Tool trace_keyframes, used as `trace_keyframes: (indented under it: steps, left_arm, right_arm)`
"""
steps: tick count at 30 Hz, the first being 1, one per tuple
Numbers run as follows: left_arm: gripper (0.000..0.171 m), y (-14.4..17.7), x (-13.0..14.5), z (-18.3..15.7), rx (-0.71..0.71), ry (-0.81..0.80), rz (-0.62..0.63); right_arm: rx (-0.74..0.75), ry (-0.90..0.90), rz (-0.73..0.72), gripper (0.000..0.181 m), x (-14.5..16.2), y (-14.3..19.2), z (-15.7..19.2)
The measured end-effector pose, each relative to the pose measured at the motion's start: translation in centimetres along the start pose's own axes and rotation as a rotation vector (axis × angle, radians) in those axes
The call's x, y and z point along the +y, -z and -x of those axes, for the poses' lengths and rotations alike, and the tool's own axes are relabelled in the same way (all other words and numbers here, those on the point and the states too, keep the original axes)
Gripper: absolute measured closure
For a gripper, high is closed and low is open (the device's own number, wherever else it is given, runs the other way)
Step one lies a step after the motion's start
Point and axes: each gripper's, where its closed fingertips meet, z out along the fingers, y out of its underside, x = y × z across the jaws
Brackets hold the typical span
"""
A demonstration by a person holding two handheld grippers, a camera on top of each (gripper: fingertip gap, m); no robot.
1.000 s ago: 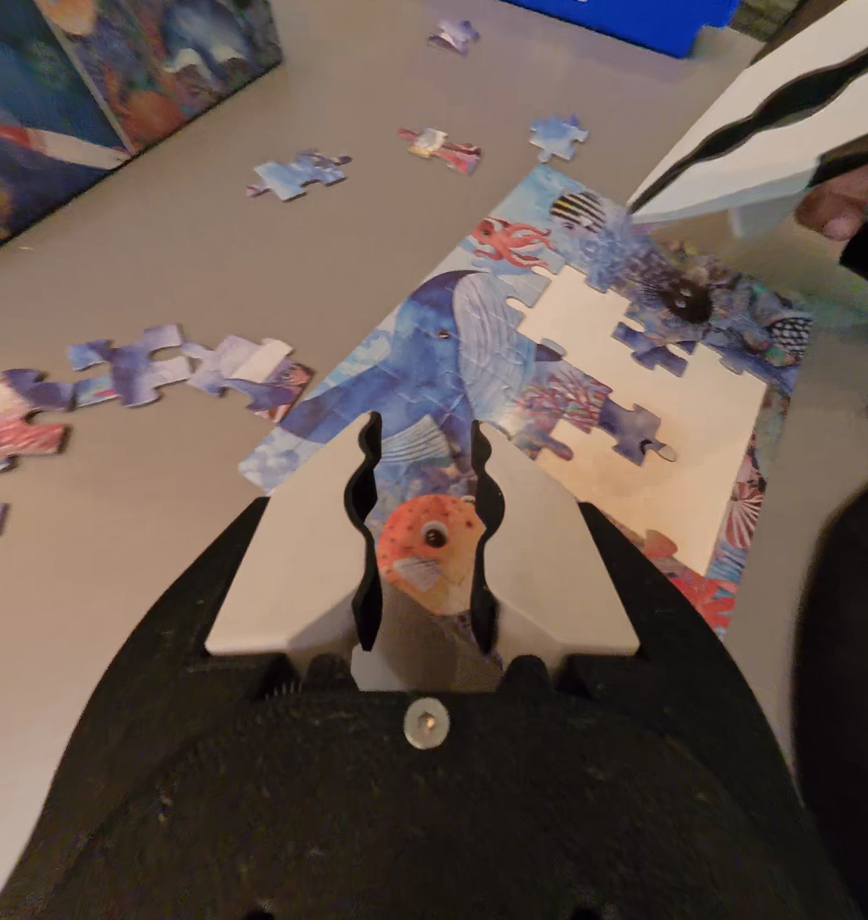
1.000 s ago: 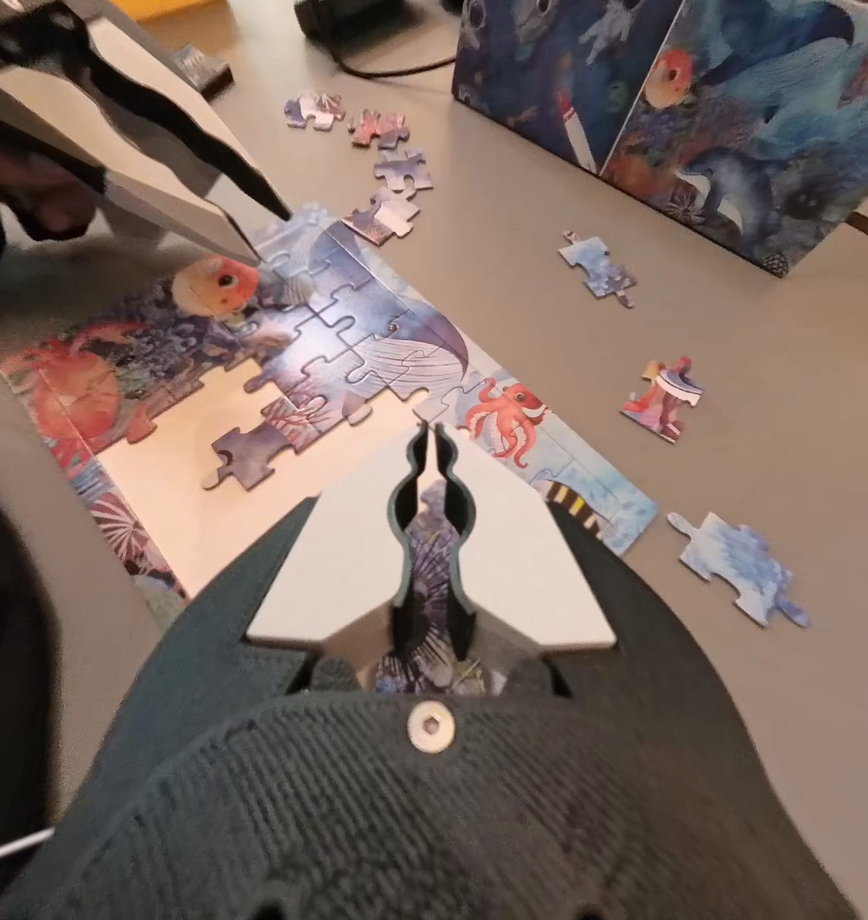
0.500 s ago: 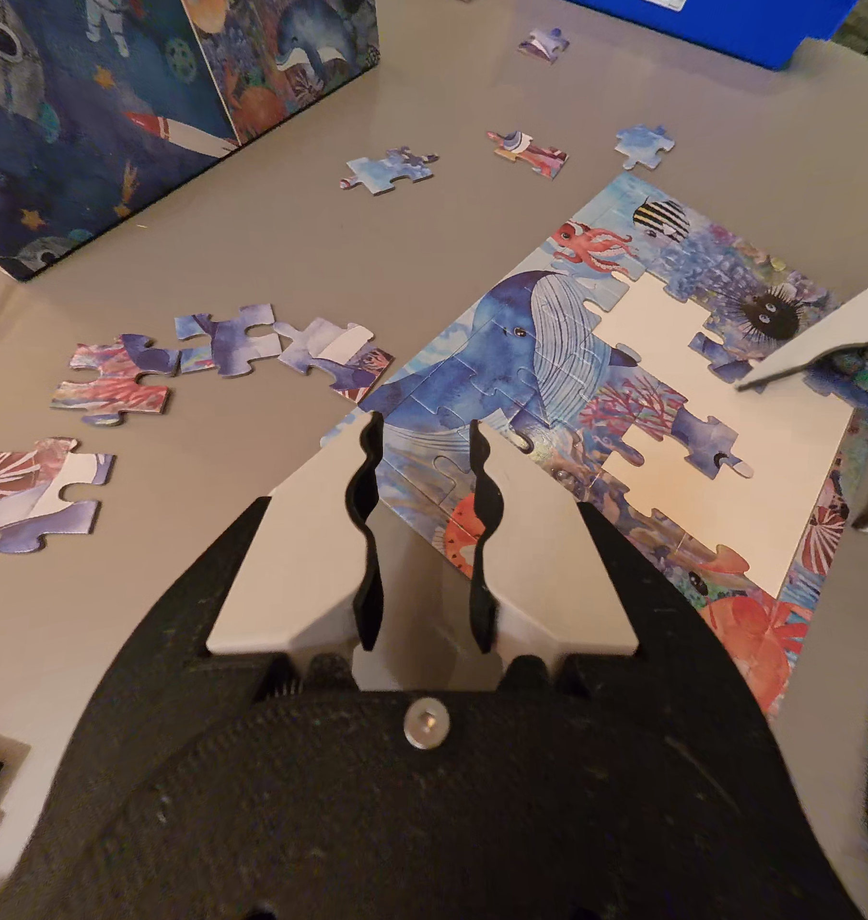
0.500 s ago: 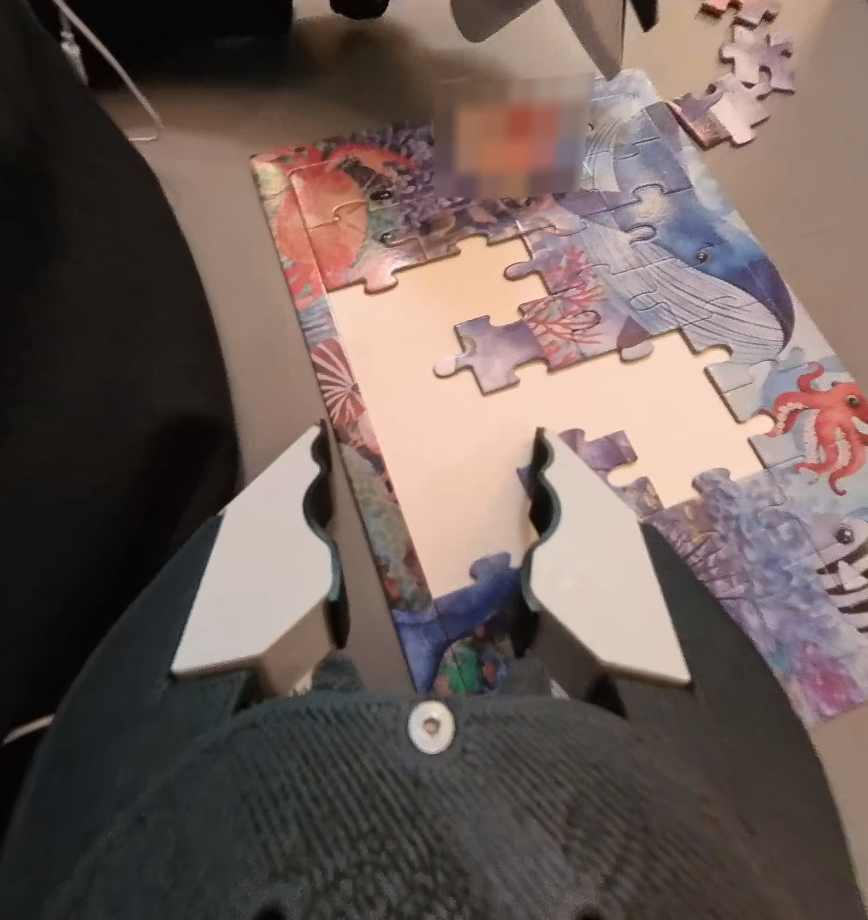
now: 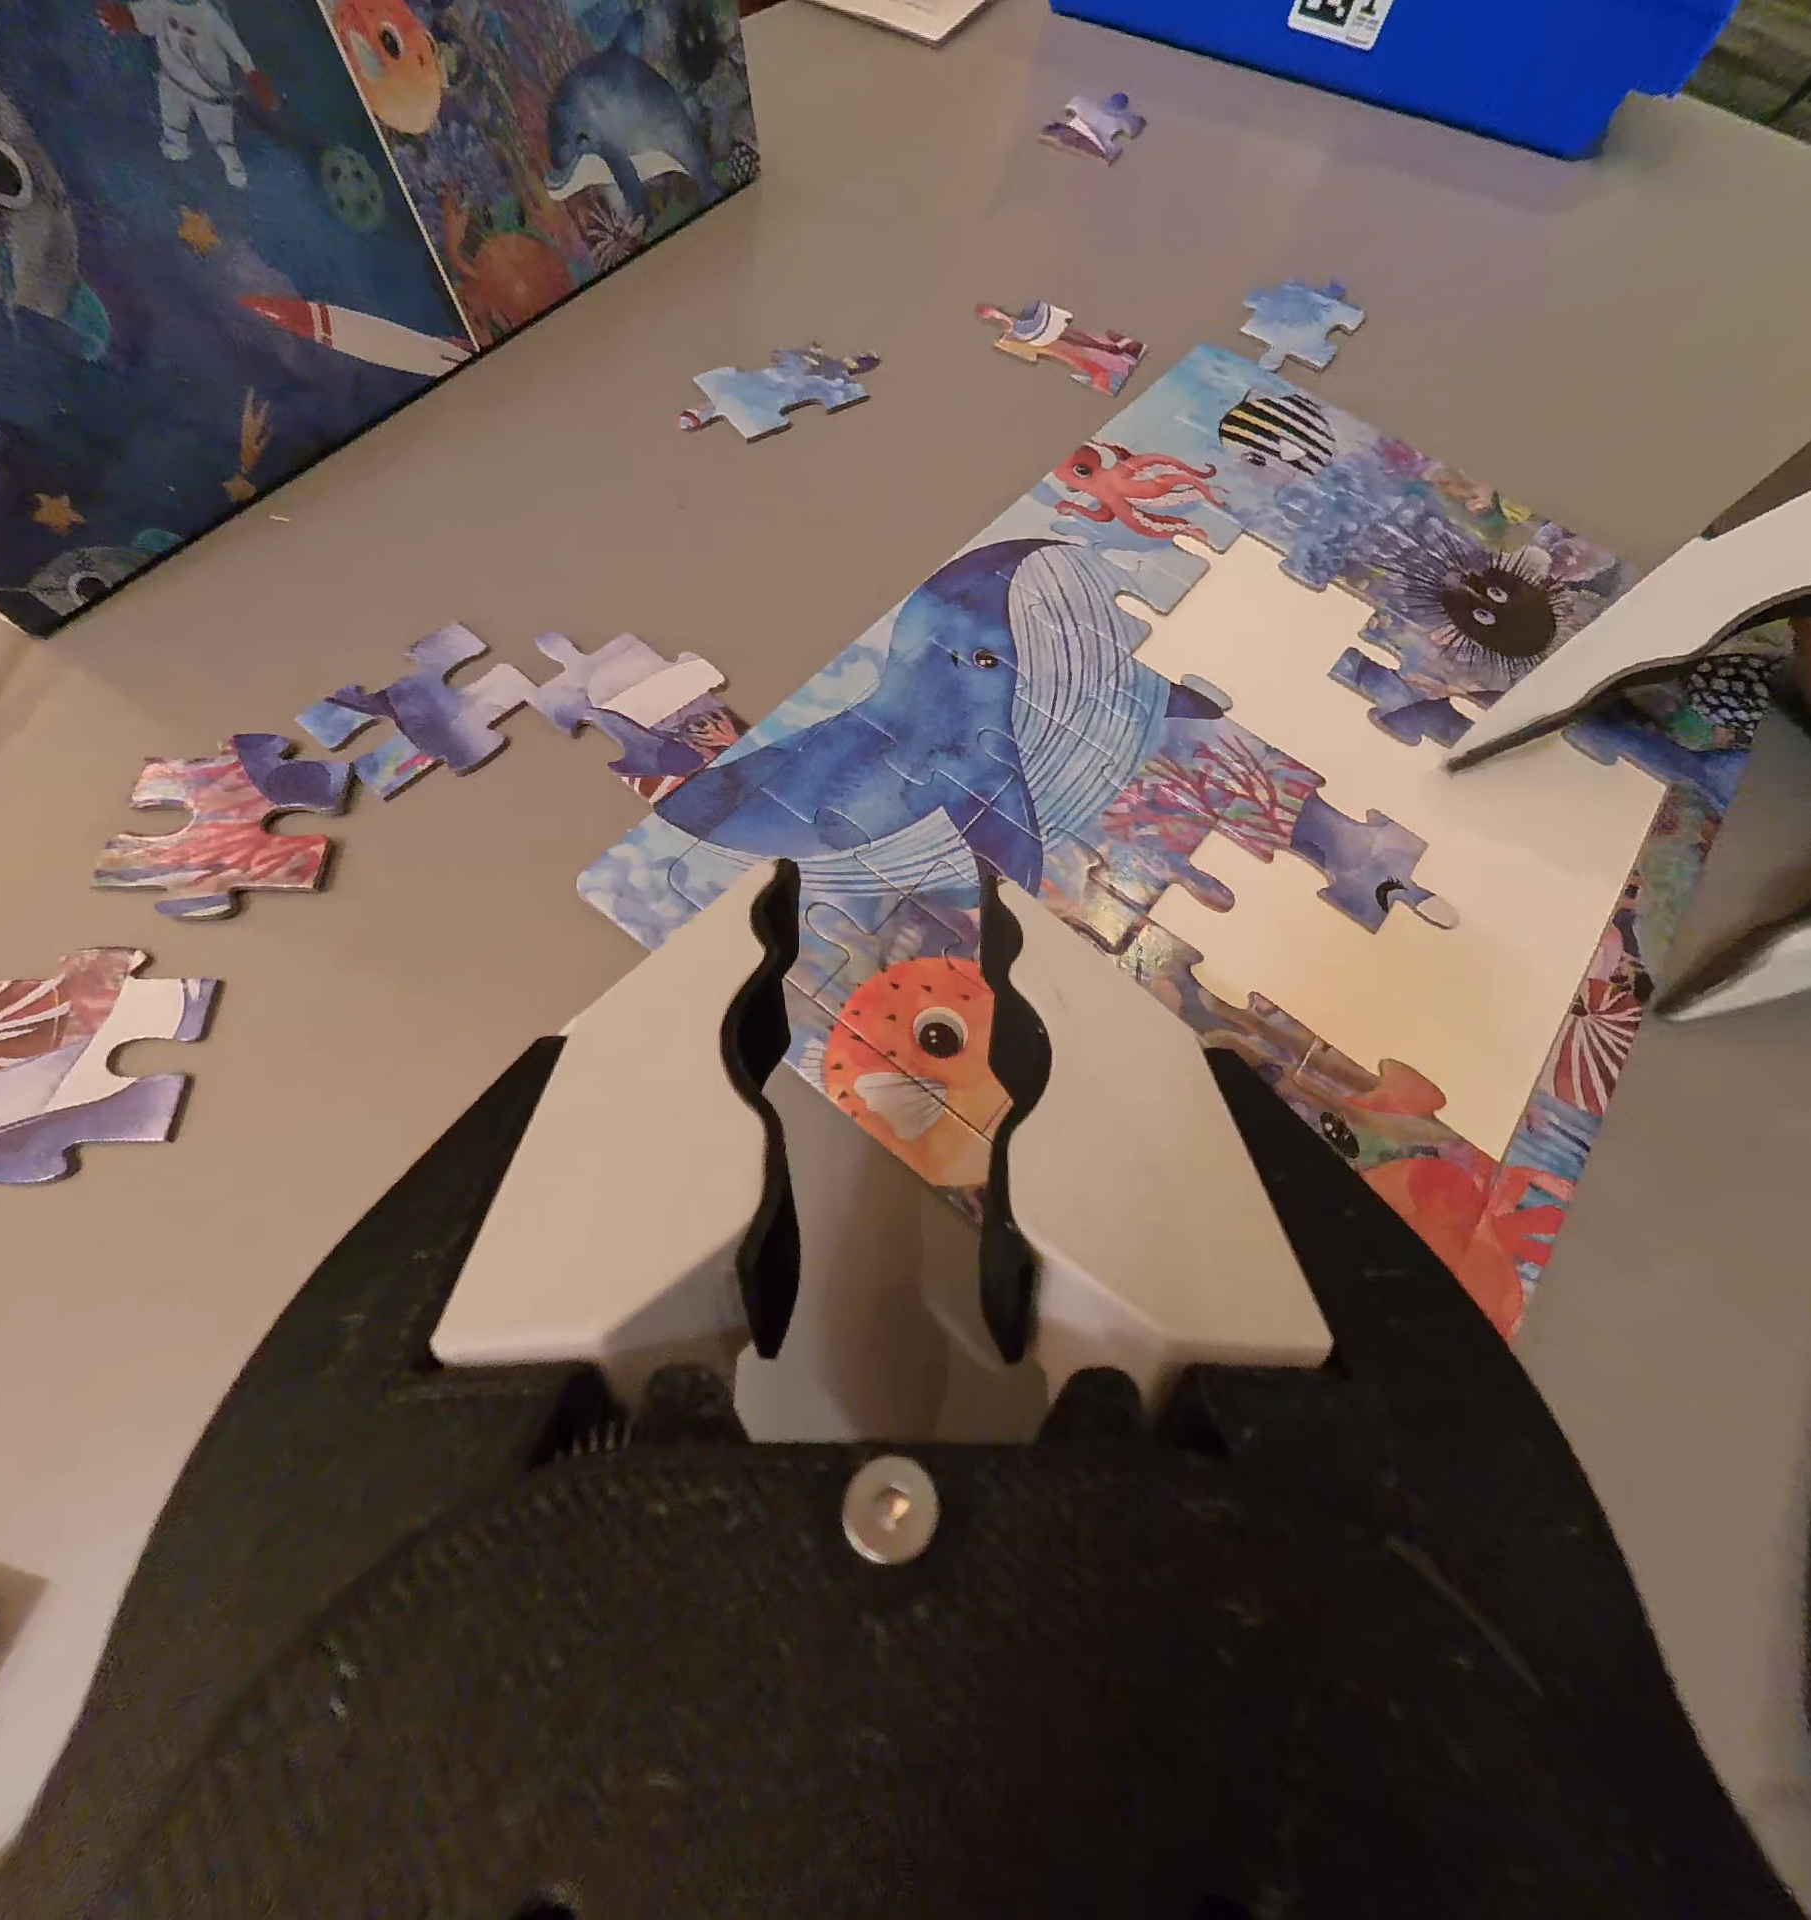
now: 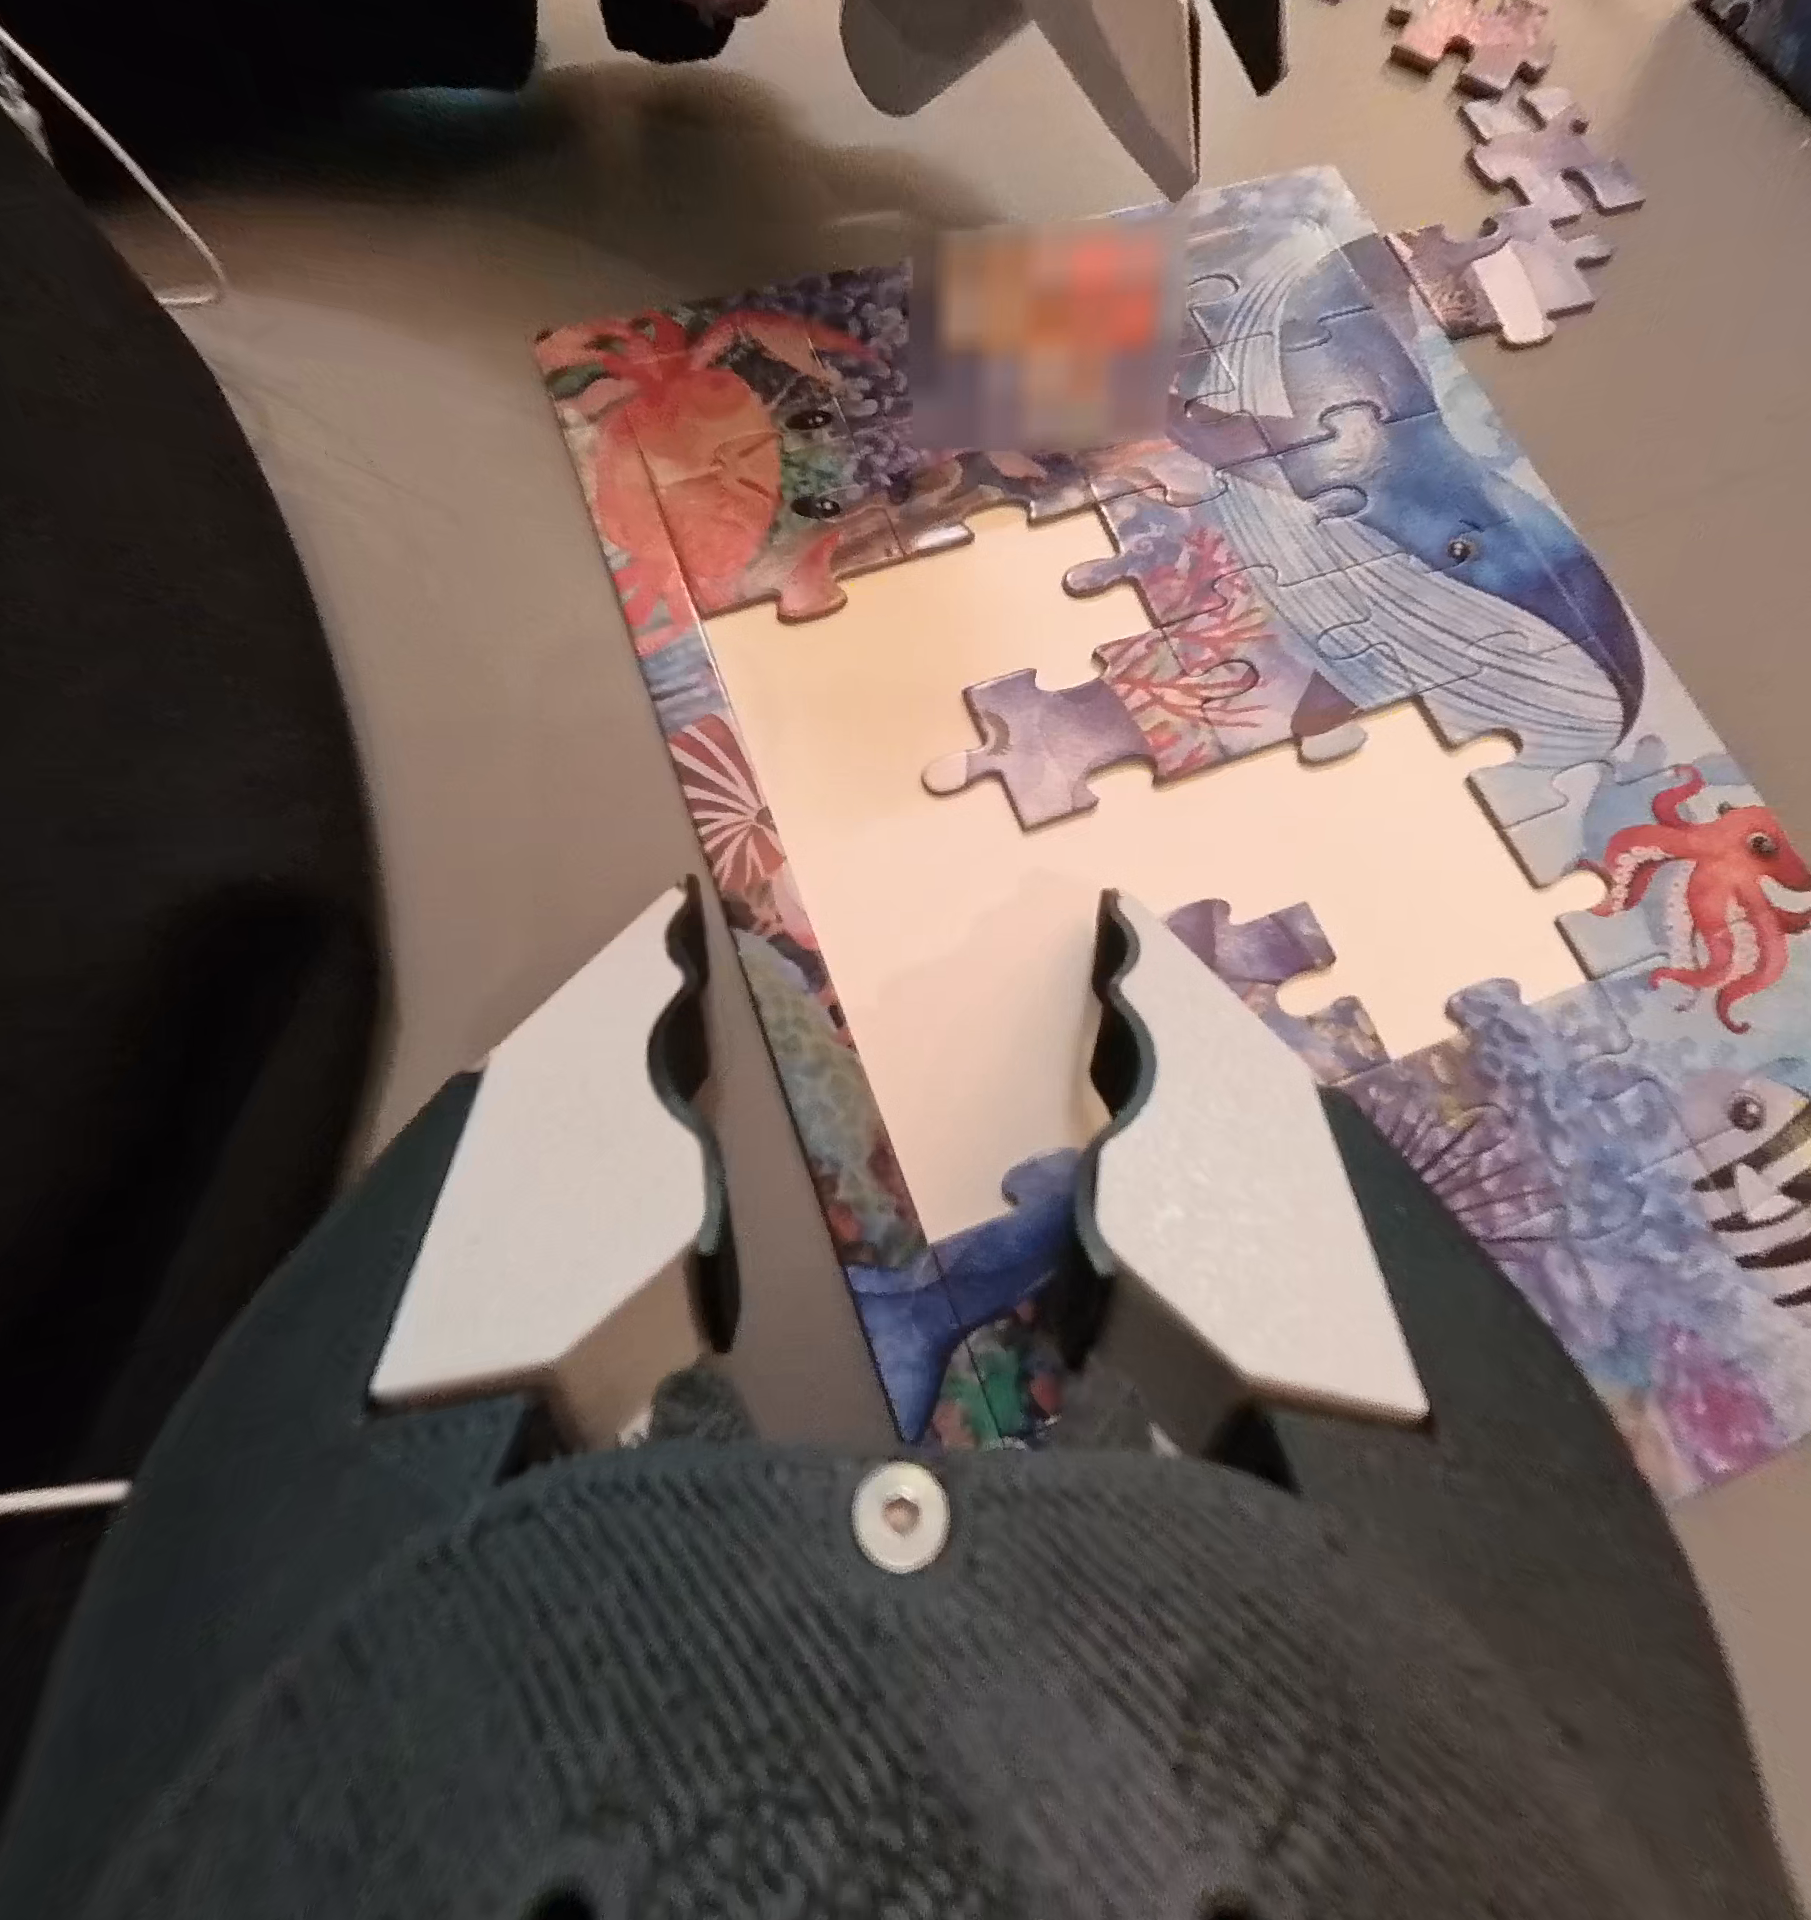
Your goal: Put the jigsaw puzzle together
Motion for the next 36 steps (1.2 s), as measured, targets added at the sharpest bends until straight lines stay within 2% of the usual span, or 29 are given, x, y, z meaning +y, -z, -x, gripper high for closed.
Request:
trace_keyframes:
  steps: [3,6,9,12,16,18,22,25,29,36]
  left_arm:
    - [0.14,0.1,-0.1,0.1,-0.005,-0.001,-0.01]
    - [0.14,0.0,-0.3,0.1,0.0,0.008,-0.019]
    - [0.14,-0.1,-0.3,-0.1,0.017,0.01,-0.02]
    - [0.141,-0.2,-0.4,-0.1,0.009,-0.003,-0.023]
    - [0.144,0.2,0.0,2.2,-0.123,-0.038,-0.003]
    - [0.146,1.0,0.1,4.1,-0.206,-0.039,-0.011]
    - [0.147,2.0,-0.1,6.0,-0.245,0.02,-0.07]
    - [0.148,2.0,-0.3,6.4,-0.233,0.04,-0.09]
    - [0.15,1.6,-0.6,6.5,-0.252,-0.001,-0.09]
    - [0.148,0.7,0.2,6.6,-0.225,0.031,-0.015]
  right_arm:
    - [-0.005,-0.009,-0.094,0.104,-1.7,1.5,-0.7]
    - [0.043,-0.037,-0.219,0.105,-4.0,4.3,-3.5]
    - [0.172,-0.003,-0.293,0.108,-5.3,7.0,-8.4]
    - [0.346,0.036,-0.337,0.113,-5.2,9.9,-15.4]
    - [0.337,-0.148,-0.569,0.122,-5.9,13.5,-22.6]
    - [0.374,-0.203,-0.588,0.129,-4.7,13.6,-25.0]
    - [0.455,-0.192,-0.409,0.137,-0.2,11.8,-25.3]
    - [0.541,-0.157,-0.328,0.138,1.7,12.2,-25.7]
    - [0.57,-0.212,-0.416,0.139,1.1,14.7,-26.3]
    - [0.625,-0.297,-0.475,0.143,2.7,17.3,-27.6]
